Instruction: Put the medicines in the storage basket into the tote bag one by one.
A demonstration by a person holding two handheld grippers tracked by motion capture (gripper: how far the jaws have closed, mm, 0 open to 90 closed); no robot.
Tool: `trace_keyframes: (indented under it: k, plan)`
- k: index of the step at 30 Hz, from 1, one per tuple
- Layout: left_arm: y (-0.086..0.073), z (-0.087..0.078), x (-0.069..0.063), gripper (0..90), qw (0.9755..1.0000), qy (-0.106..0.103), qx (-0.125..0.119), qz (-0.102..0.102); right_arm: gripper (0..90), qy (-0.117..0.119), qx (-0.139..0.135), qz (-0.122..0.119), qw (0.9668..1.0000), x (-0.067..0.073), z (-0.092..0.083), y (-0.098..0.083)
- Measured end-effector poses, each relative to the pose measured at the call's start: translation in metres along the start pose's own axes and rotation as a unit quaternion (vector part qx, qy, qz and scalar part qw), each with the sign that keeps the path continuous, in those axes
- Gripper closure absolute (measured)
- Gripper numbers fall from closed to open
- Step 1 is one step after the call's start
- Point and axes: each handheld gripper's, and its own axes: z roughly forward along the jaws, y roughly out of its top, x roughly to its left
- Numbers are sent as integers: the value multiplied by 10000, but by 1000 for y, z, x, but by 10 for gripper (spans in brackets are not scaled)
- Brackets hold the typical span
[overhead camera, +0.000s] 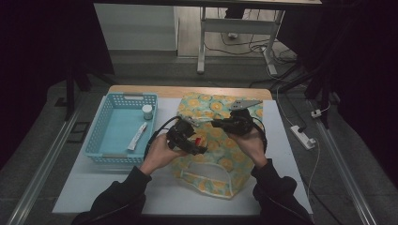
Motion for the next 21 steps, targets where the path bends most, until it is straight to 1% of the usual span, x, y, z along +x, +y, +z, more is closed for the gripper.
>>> trace_keyframes:
  k: [9, 15, 21]
  plan:
    - [8, 20, 3, 204, 10000, -17, -4, 11, 900, 11, -32, 8, 10000, 0, 0, 0]
    - [13, 30, 5, 204, 10000, -18, -18, 4, 900, 6, -41, 22, 10000, 0, -1, 1]
    - [16, 37, 9, 204, 10000, 55, -54, -23, 900, 7, -51, 15, 10000, -1, -2, 1]
